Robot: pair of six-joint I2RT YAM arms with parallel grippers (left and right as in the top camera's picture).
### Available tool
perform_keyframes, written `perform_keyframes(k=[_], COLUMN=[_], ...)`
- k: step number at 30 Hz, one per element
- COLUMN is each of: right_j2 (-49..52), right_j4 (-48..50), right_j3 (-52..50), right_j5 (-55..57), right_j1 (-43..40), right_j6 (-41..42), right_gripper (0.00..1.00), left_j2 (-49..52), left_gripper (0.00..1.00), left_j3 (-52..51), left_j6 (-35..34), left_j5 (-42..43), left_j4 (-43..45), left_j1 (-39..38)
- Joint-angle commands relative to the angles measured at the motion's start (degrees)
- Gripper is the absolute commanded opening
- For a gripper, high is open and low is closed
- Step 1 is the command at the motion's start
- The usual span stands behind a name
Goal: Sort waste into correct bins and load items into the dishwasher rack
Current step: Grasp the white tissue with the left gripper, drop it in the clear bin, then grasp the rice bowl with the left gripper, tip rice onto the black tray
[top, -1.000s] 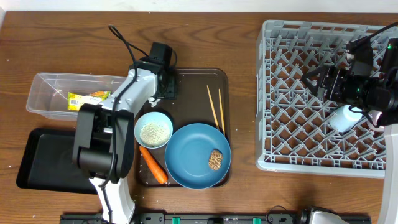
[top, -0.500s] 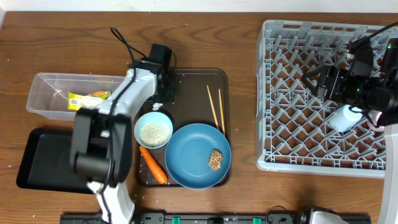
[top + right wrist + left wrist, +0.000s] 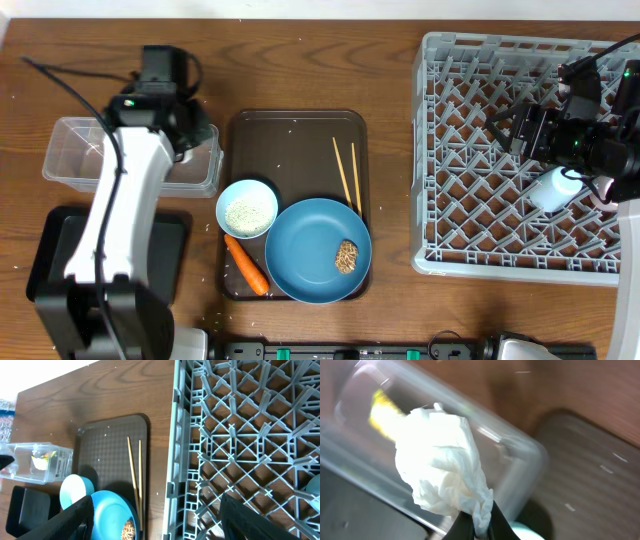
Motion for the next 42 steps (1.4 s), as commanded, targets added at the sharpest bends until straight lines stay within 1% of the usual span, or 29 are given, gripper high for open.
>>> perform_keyframes(k=[1, 2, 3, 4, 5, 8, 11, 15, 18, 20, 24, 27, 31, 35, 37, 42], right_j2=[0.09, 0.09, 0.09, 0.09, 0.09, 0.09, 0.09, 0.09, 0.09, 0.09, 0.09, 0.09, 0.09, 0.09, 0.09, 0.09], right_j4=[0.00, 0.02, 0.02, 0.00, -0.02, 0.02, 0.02, 0.02, 0.02, 0.11, 0.17, 0.22, -0.07, 0.02, 0.00, 0.31], right_j3=[-0.33, -0.33, -0.33, -0.33, -0.33, -0.33, -0.33, -0.33, -0.33, -0.33, -0.33, -0.33, -0.33, -0.33, -0.33, -0.33], right_j5=[-0.04, -0.04, -0.04, -0.04, -0.04, -0.02, 0.00, -0.02, 0.00, 0.00, 0.00, 0.00, 0.00, -0.02, -0.02, 0.00], right_j1=[0.55, 0.55, 0.55, 0.55, 0.55, 0.55, 0.55, 0.55, 0.55, 0.55, 0.55, 0.55, 0.55, 0.55, 0.55, 0.55], right_j6=[-0.15, -0.15, -0.15, -0.15, -0.17, -0.17, -0.17, -0.17, -0.17, -0.17, -0.17, -0.17, -0.17, -0.17, -0.17, -0.17], right_gripper=[0.73, 0.73, 0.73, 0.73, 0.74, 0.77, 0.79, 0.79, 0.79, 0.79, 0.79, 0.79, 0.79, 0.79, 0.79, 0.79], left_j2=[3.91, 4.31, 4.44, 4.35, 4.00, 2.05, -1.01, -3.45, -3.10, -2.51, -0.76, 0.17, 1.97, 3.41, 4.90, 9.35], left_gripper=[0.17, 0.31, 0.46, 0.56, 0.58, 0.58, 0.58, 0.58, 0.58, 0.58, 0.58, 0.57, 0.52, 0.44, 0.43, 0.30], left_j3=[-1.20, -1.18, -1.18, -1.01, -0.52, 0.72, 0.92, 0.87, -0.90, -3.87, -10.78, -14.23, -16.31, -18.78, -20.13, -20.59], left_j6=[-6.67, -6.38, -5.18, -3.72, -1.46, 5.75, 9.60, 14.36, 14.47, 14.40, 11.19, 9.90, 6.03, 4.11, 3.56, 3.61], left_j5=[-1.33, -0.37, 1.51, 3.65, 6.62, 14.71, 16.74, 16.70, 16.68, 16.61, 14.49, 14.53, 14.53, 12.94, 12.46, 12.31], left_j4=[0.20, 0.63, 1.07, 1.20, 1.03, -0.15, -1.99, -5.86, -8.94, -8.59, -4.72, -0.15, 2.43, 5.99, 8.72, 10.88], left_j1=[3.69, 4.37, 4.96, 5.33, 5.60, 5.22, 3.15, -2.47, -7.96, -11.65, -17.31, -19.21, -20.00, -20.52, -20.50, -20.50])
